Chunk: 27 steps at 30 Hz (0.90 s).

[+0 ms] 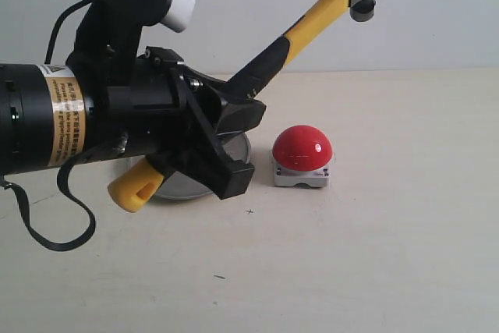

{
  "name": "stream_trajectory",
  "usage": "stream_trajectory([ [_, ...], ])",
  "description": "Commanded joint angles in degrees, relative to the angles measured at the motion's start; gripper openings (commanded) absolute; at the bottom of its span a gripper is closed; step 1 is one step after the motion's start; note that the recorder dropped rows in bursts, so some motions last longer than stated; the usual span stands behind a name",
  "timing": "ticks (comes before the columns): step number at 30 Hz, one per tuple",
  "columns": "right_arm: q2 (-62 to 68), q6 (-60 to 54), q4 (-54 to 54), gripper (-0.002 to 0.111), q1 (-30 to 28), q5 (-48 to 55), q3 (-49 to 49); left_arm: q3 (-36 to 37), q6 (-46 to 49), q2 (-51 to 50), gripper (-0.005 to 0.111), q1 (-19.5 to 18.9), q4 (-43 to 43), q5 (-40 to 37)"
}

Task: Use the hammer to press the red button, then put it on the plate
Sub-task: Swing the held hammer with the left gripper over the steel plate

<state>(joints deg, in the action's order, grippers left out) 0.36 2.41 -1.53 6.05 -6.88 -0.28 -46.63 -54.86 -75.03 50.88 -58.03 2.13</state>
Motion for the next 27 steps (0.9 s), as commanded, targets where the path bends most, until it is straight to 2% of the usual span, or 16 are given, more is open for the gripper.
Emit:
stream_trajectory([
  [1, -0.36, 1.50, 2.12, 0.000, -0.04, 9.51, 0.28, -0.54, -1.45, 0.97, 0.000, -0.12, 0.15, 3.20],
  [8, -0.36, 2.96, 2.77, 0.000, -0.04, 27.00, 0.28, 1.40, -2.79, 0.45, 0.000, -0.12, 0.15, 2.63],
  [15, -0.36, 3.80, 3.24, 0.000, -0.04, 27.05, 0.28, 0.07, -2.79, -6.32, 0.000, -1.88, 1.13, 3.01],
  [23, -0.36, 3.80, 3.24, 0.000, -0.04, 27.05, 0.28, -8.19, -2.79, -20.11, 0.000, -7.11, 7.66, 3.01],
  [27, -0.36, 3.80, 3.24, 0.000, -0.04, 27.05, 0.28, -10.03, -2.79, -24.60, 0.000, -7.44, 7.66, 3.39],
])
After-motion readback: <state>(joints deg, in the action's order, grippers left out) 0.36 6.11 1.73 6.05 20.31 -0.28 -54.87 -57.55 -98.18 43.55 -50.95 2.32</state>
